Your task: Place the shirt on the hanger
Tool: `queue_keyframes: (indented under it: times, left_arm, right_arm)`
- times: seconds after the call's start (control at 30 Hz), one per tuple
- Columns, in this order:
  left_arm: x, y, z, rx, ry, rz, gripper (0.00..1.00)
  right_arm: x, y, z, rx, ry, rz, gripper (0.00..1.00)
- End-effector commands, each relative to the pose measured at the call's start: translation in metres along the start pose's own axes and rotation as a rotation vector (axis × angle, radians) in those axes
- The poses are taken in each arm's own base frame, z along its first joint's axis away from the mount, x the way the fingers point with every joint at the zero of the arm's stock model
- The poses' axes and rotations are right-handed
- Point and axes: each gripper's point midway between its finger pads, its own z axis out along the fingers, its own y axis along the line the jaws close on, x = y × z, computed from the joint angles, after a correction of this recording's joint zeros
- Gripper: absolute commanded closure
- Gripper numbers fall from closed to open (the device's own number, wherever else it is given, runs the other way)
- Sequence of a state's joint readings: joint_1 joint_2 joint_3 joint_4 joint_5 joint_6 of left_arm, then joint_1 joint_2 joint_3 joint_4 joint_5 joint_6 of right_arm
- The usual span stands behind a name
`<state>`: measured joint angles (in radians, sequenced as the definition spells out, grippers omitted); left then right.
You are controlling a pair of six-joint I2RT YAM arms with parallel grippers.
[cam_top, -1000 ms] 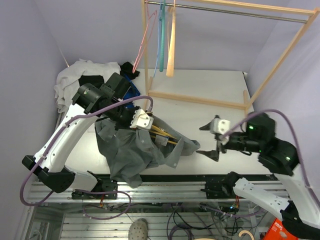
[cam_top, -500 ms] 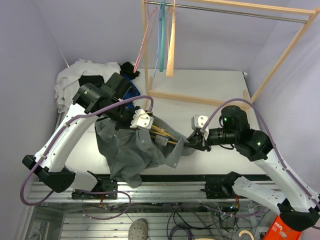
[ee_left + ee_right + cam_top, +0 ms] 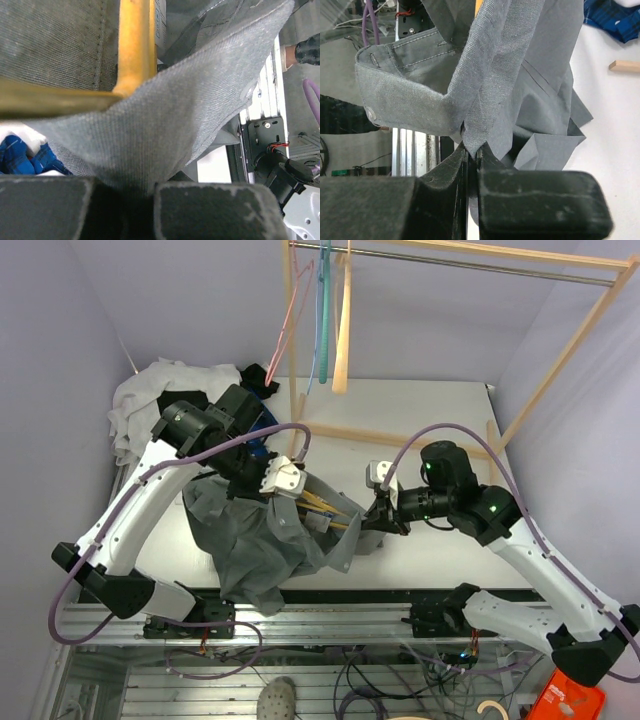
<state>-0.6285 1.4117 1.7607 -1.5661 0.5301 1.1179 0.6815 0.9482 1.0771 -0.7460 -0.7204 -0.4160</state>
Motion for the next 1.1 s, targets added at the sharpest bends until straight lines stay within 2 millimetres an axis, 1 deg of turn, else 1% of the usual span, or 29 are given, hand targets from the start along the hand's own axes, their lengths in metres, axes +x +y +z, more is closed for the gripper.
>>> queue_keyframes:
  times: [0.0,0.27,0.33,0.4,0.47,0.53,0.6,0.67,0.93,1.07]
  left_arm:
    - [-0.034,0.011,0.012,0.025,-0.145,0.070,0.93]
    - [-0.034,0.014,0.019,0.042,-0.154,0.063,0.93]
    - [-0.033,0.015,0.020,0.043,-0.150,0.064,0.93]
    - [-0.032,0.016,0.021,0.045,-0.147,0.063,0.93]
    - [-0.032,0.016,0.022,0.048,-0.149,0.062,0.93]
    - [-0.033,0.017,0.023,0.051,-0.153,0.060,0.93]
    - [-0.033,0.017,0.024,0.051,-0.153,0.060,0.93]
    - [-0.034,0.019,0.024,0.051,-0.154,0.058,0.93]
    - [-0.040,0.023,0.025,0.048,-0.173,0.056,0.93]
    - [-0.045,0.025,0.027,0.054,-0.191,0.052,0.93]
  right_arm:
    - [-0.060,-0.010,0.005,-0.028,-0.182,-0.152,0.99]
    - [-0.079,-0.013,0.008,-0.051,-0.218,-0.174,0.98]
    - [-0.084,-0.013,0.008,-0.059,-0.232,-0.179,0.97]
    - [-0.088,-0.011,0.007,-0.070,-0.246,-0.179,0.94]
    - [-0.090,-0.011,0.008,-0.075,-0.254,-0.182,0.94]
    - [-0.091,-0.010,0.009,-0.083,-0.259,-0.177,0.91]
    - [-0.091,-0.010,0.011,-0.094,-0.262,-0.172,0.91]
    - [-0.091,-0.009,0.014,-0.100,-0.261,-0.171,0.95]
    - [-0.086,-0.011,0.024,-0.117,-0.249,-0.155,0.97]
    - [-0.087,-0.011,0.031,-0.137,-0.253,-0.150,0.92]
